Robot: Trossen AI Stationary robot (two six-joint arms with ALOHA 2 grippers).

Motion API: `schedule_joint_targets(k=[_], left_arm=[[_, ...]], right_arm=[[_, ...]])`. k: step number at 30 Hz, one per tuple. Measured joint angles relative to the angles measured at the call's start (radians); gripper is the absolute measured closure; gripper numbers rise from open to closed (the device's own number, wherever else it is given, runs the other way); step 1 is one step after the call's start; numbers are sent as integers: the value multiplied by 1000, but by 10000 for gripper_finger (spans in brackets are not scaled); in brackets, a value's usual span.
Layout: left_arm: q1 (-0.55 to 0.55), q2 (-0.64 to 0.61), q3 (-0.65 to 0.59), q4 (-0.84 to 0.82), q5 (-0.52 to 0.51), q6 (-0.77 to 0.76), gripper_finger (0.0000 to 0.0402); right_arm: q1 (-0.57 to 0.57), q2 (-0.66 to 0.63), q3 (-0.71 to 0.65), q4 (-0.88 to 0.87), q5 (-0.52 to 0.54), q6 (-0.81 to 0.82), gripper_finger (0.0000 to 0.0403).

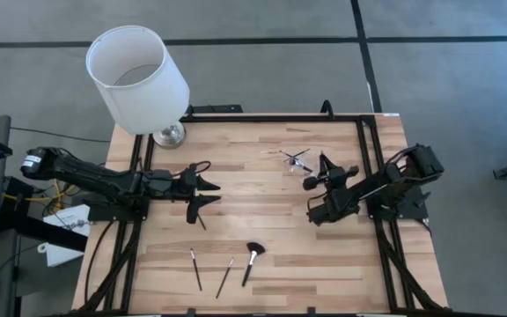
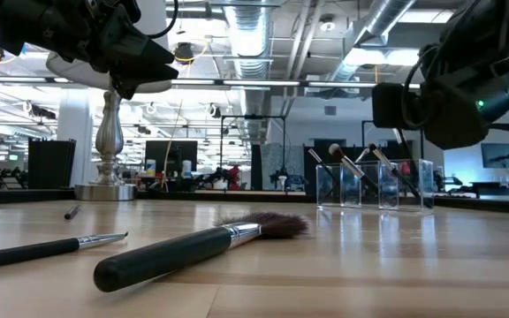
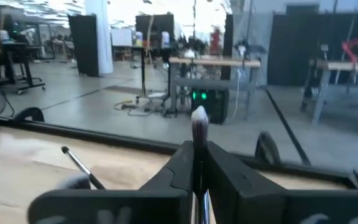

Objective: Put items in baskets/containers
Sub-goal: Put the blush brush into the transparent organizer, then put the eyeshadow brush into the transparent organizer

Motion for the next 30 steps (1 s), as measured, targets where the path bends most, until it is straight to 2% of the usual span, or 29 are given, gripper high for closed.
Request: schedule_joint_targets(k=[5, 15, 20, 30], left_arm=[[0, 0, 0, 1, 0, 0, 252], [0, 0, 0, 5, 0, 0, 252], [0, 0, 0, 8, 0, 0, 252], [0, 0, 0, 6, 0, -11, 252]], right_arm=[[0, 0, -17, 44, -35, 0, 350], [6, -1, -4, 34, -37, -8, 344], [30, -2, 64, 33, -81, -200, 343], [60, -2, 284, 35, -210, -593, 342]])
